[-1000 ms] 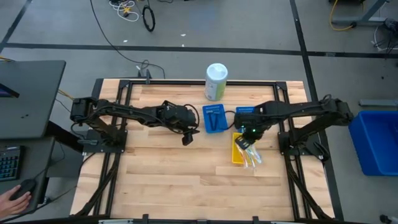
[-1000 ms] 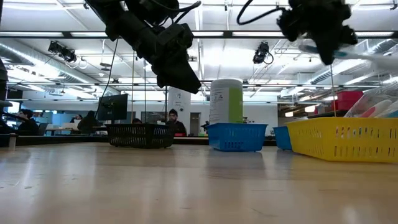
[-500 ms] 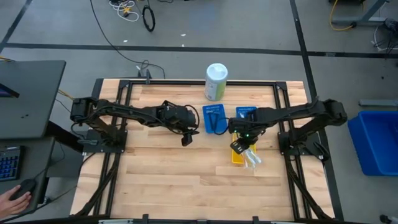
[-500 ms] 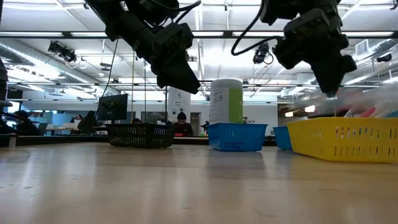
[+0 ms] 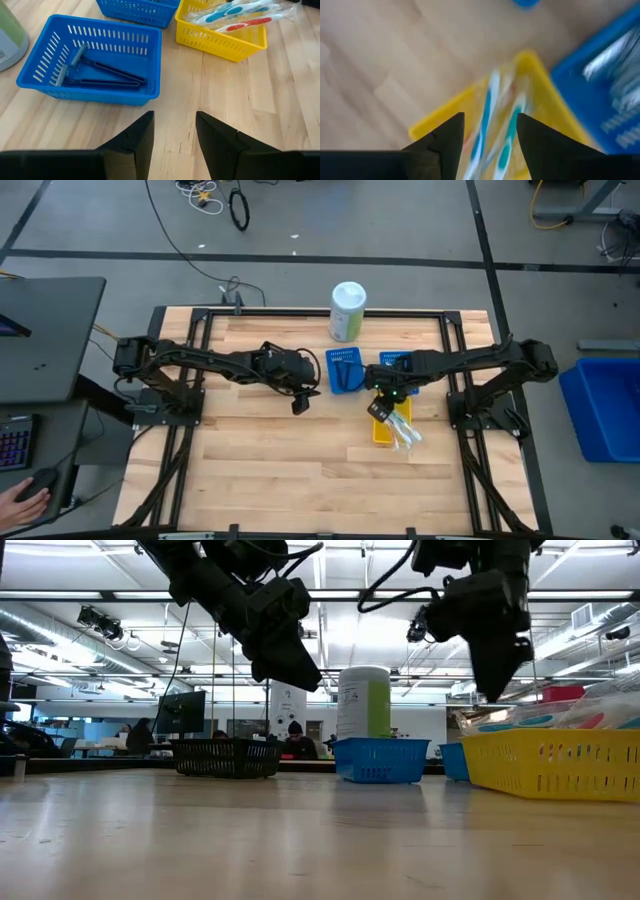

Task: Pick & Place Travel size toiletries
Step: Put the blue toothbrush into the yellow basket, then return to Home Position

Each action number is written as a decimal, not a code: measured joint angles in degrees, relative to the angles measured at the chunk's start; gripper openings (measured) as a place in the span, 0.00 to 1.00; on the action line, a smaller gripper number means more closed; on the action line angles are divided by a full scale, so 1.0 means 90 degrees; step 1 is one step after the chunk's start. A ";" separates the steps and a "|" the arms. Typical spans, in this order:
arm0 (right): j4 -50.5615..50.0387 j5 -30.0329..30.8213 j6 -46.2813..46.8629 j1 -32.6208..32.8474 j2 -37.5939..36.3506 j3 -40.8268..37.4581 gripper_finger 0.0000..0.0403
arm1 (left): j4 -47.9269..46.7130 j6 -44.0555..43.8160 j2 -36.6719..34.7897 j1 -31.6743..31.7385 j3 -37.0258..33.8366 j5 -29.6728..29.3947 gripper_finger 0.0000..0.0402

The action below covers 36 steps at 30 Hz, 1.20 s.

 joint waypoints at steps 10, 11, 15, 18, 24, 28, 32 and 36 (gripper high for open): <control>0.0418 0.0118 -0.0013 0.0017 0.0325 -0.0575 0.18 | -0.0007 -0.0029 0.0000 0.0000 0.0000 0.0000 0.38; 0.0454 0.0118 0.0057 0.0017 0.0325 -0.0613 0.15 | -0.0007 -0.0029 0.0000 0.0000 0.0000 0.0000 0.38; 0.0442 0.0119 0.0219 0.0015 0.0325 -0.0701 0.07 | -0.0007 -0.0029 0.0000 0.0000 0.0000 0.0000 0.38; 0.0298 -0.0183 0.0151 -0.0012 0.0324 -0.0631 0.05 | -0.0005 -0.0029 0.0000 0.0000 0.0000 0.0000 0.38; -0.0342 -0.0487 -0.0024 -0.0027 0.0072 0.0061 0.05 | -0.0614 0.0051 -0.0558 0.0007 0.0005 -0.0036 0.38; -0.0553 -0.0239 -0.0554 -0.0020 -0.0307 0.0552 0.05 | -0.1480 0.0164 -0.1423 0.0007 0.0005 -0.0515 0.38; -0.0315 -0.0038 -0.2082 -0.0014 -0.0982 0.0904 0.04 | -0.2314 0.0405 -0.2599 0.0007 0.0007 -0.1091 0.38; 0.0536 -0.0300 -0.4096 -0.0019 -0.1848 0.0782 0.04 | -0.2783 0.0900 -0.3819 0.0007 -0.0109 -0.1246 0.38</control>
